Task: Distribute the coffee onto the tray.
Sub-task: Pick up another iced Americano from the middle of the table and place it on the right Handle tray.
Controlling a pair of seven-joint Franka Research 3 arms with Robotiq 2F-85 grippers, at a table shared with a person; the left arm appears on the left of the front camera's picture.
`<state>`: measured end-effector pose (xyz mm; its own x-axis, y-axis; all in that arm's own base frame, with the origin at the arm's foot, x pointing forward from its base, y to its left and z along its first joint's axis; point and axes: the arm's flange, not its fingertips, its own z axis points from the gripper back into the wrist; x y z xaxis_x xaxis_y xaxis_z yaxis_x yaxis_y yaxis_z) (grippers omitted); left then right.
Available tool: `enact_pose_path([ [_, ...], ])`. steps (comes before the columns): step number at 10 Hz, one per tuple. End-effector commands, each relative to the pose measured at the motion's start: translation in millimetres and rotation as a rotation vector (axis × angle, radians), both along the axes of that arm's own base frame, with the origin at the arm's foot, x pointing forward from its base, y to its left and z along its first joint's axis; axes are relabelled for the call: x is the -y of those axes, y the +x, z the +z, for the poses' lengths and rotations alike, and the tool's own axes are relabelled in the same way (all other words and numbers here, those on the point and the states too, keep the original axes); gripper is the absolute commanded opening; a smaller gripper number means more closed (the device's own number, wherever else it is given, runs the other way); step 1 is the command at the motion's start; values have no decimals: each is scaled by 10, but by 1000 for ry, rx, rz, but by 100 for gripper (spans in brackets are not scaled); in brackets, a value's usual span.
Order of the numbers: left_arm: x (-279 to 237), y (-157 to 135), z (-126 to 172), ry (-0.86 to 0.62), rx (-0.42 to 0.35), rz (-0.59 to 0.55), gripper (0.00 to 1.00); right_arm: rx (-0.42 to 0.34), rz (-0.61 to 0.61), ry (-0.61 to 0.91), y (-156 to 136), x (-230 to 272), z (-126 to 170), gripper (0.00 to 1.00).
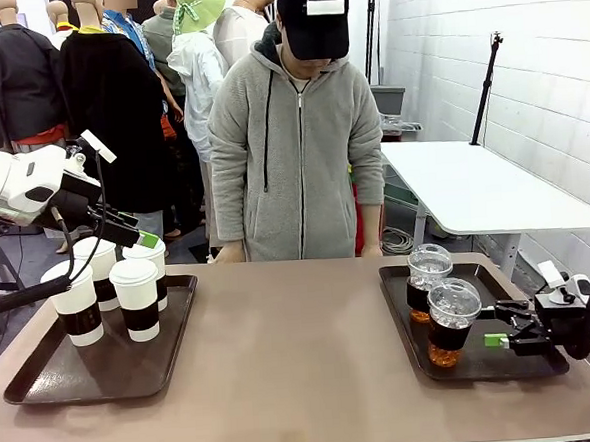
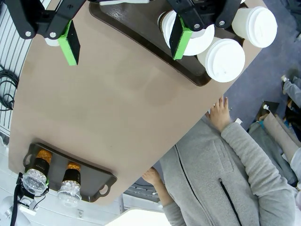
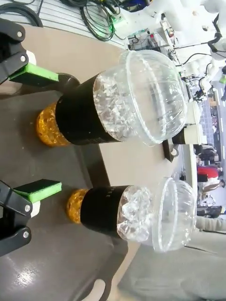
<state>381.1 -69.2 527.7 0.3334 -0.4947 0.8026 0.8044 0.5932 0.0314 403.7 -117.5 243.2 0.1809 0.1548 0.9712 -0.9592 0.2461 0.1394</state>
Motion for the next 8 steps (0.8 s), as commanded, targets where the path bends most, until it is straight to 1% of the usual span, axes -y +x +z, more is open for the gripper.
enact_pose_path([
  [1,-25,34,-33,-5,9,-25,100,-32,17,-41,-45,-6,73,100],
  [2,-25,34,-33,-5,9,-25,100,-41,-3,-131,-16,-152,84,100],
  [3,-25,34,-33,-5,9,-25,100,-2,2,-10,-9,24,14,100],
  [8,-25,34,-33,-5,9,-25,100,-2,2,-10,-9,24,14,100],
])
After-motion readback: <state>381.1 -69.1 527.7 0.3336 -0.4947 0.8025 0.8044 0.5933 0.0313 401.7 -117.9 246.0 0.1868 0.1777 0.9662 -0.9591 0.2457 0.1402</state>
